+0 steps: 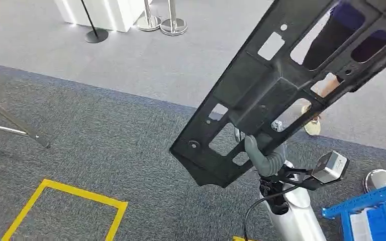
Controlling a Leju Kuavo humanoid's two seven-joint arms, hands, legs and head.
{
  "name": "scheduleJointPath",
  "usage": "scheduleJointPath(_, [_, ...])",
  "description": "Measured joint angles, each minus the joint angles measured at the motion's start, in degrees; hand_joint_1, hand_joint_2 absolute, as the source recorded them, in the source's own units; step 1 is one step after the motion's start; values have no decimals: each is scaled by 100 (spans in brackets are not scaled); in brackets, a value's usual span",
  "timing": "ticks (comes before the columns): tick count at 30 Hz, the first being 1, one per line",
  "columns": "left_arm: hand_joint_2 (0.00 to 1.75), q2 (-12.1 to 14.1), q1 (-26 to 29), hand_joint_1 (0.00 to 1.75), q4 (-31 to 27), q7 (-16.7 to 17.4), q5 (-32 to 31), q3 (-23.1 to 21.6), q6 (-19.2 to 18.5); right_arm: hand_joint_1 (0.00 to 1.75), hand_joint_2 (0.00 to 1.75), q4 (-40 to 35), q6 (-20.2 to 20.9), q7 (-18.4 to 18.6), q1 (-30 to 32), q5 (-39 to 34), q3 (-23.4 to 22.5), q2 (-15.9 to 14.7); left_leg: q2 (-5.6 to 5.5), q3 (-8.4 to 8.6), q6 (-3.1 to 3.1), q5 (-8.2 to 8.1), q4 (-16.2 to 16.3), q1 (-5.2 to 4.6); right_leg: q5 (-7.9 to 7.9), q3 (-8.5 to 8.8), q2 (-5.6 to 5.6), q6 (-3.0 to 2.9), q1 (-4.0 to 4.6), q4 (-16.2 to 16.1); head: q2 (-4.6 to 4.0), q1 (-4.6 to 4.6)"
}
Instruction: Take the parts from the cabinet and place them on the table.
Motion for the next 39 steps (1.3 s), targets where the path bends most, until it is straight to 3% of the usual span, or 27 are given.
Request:
scheduleJointPath(1, [175, 0, 4, 0, 0, 0, 0, 0, 0, 175, 175, 35, 4, 0, 0, -11, 0, -9, -81, 1, -3, -7, 13, 2, 59, -88, 1, 6, -4, 94, 0, 0])
scheduleJointPath(2, [175, -4, 13, 0, 0, 0, 0, 0, 0, 175, 175, 53, 17, 0, -5, -17, 0, -20, -167, 7, -19, -18, 28, 6, 256, -32, 4, 8, -13, -107, 0, 0])
scheduleJointPath(4, [175, -18, 23, 0, 0, 0, 0, 0, 0, 175, 175, 51, 42, -22, -26, -18, 7, -20, -325, 25, -61, -58, 81, 21, 826, 371, 83, 9, -48, -1064, 0, 0])
scheduleJointPath(5, [175, -22, 21, 0, 0, 0, -2, 0, 0, 175, 175, 37, 50, -42, -32, -2, 18, -24, -387, 8, -85, -88, 127, 30, 1002, 549, 308, 24, -91, -1514, 0, 0])
scheduleJointPath(6, [175, -22, 6, 0, 0, -2, -4, 0, 0, 175, 175, 22, 55, -70, -29, 45, 35, -33, -457, -63, -133, -119, 205, 2, 895, 588, 558, 27, -102, -1610, 0, 0])
scheduleJointPath(9, [175, -24, 33, 0, 0, -7, -15, 0, -2, 175, 175, -65, 70, -92, -9, 74, 101, -39, -572, -113, -210, -99, 170, 50, 893, 558, 430, -60, -48, -1570, 0, 0])
scheduleJointPath(11, [175, -17, 52, 0, 0, -4, -22, 0, -2, 175, 175, -151, 98, -112, -11, 81, 186, -44, -636, -120, -278, -99, 169, 56, 915, 587, 319, -135, -87, -1630, 0, 0])
scheduleJointPath(13, [175, -24, 46, 0, 0, -4, -28, 0, -9, 175, 175, -264, 155, -144, 6, 125, 285, -46, -33, -215, -317, -282, 435, 23, 917, 650, 188, -214, -68, -1678, 0, -2])
scheduleJointPath(14, [175, -24, 12, 0, 0, -7, -28, 0, -9, 175, 175, -299, 171, -164, 25, 135, 317, -48, 92, -444, -339, -537, 896, 40, 904, 664, 89, -237, -45, -1680, 0, 0])
scheduleJointPath(15, [175, -24, -6, 0, 0, -7, -39, -2, -9, 175, 175, -377, 181, -216, 51, 177, 382, -48, 118, -677, -348, -744, 1355, 51, 890, 672, 1, -253, -25, -1679, 0, -2])
scheduleJointPath(17, [175, -28, -8, 0, 0, -7, -48, -2, -9, 175, 175, -491, 212, -288, 135, 216, 505, -48, 132, -986, -360, -875, 1921, 56, 867, 678, -155, -268, -2, -1676, 0, -2])
scheduleJointPath(18, [175, -28, 11, 0, 0, -7, -44, 0, -9, 175, 175, -555, 229, -330, 178, 260, 572, -48, 134, -937, -352, -742, 1807, 56, 854, 691, -225, -265, 7, -1676, 0, -2])
scheduleJointPath(20, [175, -28, 24, 0, 0, -7, -22, 0, -7, 175, 175, -666, 256, -348, 212, 301, 664, -48, 202, -453, -297, -244, 888, 43, 821, 742, -351, -255, 20, -1676, 0, -2])
scheduleJointPath(21, [175, -28, 18, 0, 0, -9, -18, 0, -2, 175, 175, -710, 258, -354, 211, 310, 699, -48, 354, -170, -248, -38, 380, 22, 801, 775, -405, -244, 27, -1678, 0, -2])
scheduleJointPath(22, [175, -28, -1, 0, 0, -11, -17, 0, -2, 175, 175, -745, 258, -361, 212, 312, 721, -48, 611, -73, -190, -127, 163, -48, 783, 794, -455, -218, 50, -1680, 0, -2])
scheduleJointPath(26, [175, -33, 15, 0, 0, -24, -4, 7, -2, 175, 175, -778, 258, -380, 191, 291, 776, -48, 363, -110, -92, -89, 114, -77, 766, 847, -636, -95, 59, -1716, 0, -2])
scheduleJointPath(27, [175, -39, 31, 0, 2, -24, -4, 7, -2, 175, 175, -806, 256, -380, 182, 282, 785, -48, 306, -29, -62, -34, 45, 5, 720, 853, -524, -42, 37, -1673, 0, 0])
scheduleJointPath(28, [175, -50, 20, 0, 2, -31, -4, 7, -2, 175, 175, -817, 249, -380, 171, 275, 787, -48, 245, -25, -41, -29, 27, 5, 591, 789, -253, -31, 34, -1505, 0, -2])
scheduleJointPath(29, [175, -50, 5, 0, 2, -33, -2, 7, -2, 175, 175, -822, 243, -380, 168, 249, 789, -50, 208, -31, -12, -18, 28, 3, 371, 617, -96, -30, 28, -1141, 0, 0])
scheduleJointPath(31, [175, -52, -17, 0, 2, -37, -4, 7, -4, 175, 175, -819, 225, -339, 183, 223, 794, -66, 69, -42, -5, -21, 31, -3, -38, 126, 0, -15, 23, -174, 0, 0])
scheduleJointPath(32, [175, -52, -17, 0, 2, -37, -4, 7, -4, 175, 175, -817, 206, -323, 198, 214, 796, -66, -5, -42, -5, -22, 38, -5, -69, -35, 3, -6, 21, 101, 0, 0])
scheduleJointPath(33, [175, -54, -11, 0, 2, -35, -4, 7, -2, 175, 175, -817, 192, -321, 208, 205, 798, -68, -88, -36, -7, -23, 45, -4, 49, -41, 5, -4, 15, 57, 0, 0])
scheduleJointPath(34, [175, -59, -4, 0, 2, -28, -2, 7, 0, 175, 175, -819, 175, -321, 207, 194, 798, -70, -161, -31, -15, -28, 60, -1, 273, 76, 11, -9, 4, -234, 0, 0])
scheduleJointPath(35, [175, -66, -3, 0, 2, -15, 0, 9, 11, 175, 175, -819, 168, -323, 208, 181, 798, -70, -240, -21, -34, -41, 79, 4, 557, 289, 45, -16, -10, -708, 0, 0])
scheduleJointPath(36, [175, -68, -5, 0, 2, -13, 7, 11, 22, 175, 175, -819, 157, -323, 212, 172, 798, -70, -322, -15, -59, -61, 113, 7, 857, 559, 171, -26, -30, -1303, 0, 0])
scheduleJointPath(37, [175, -79, -9, 0, 2, -9, 15, 11, 24, 175, 175, -815, 155, -328, 215, 166, 800, -74, -386, -54, -85, -81, 142, 9, 819, 688, 505, -36, -66, -1569, 0, 0])
scheduleJointPath(39, [175, -79, -20, 0, 2, 4, 33, 15, 28, 175, 175, -811, 155, -337, 239, 153, 805, -81, -478, -123, -144, -75, 175, 1, 841, 657, 404, -69, -43, -1612, 0, 0])
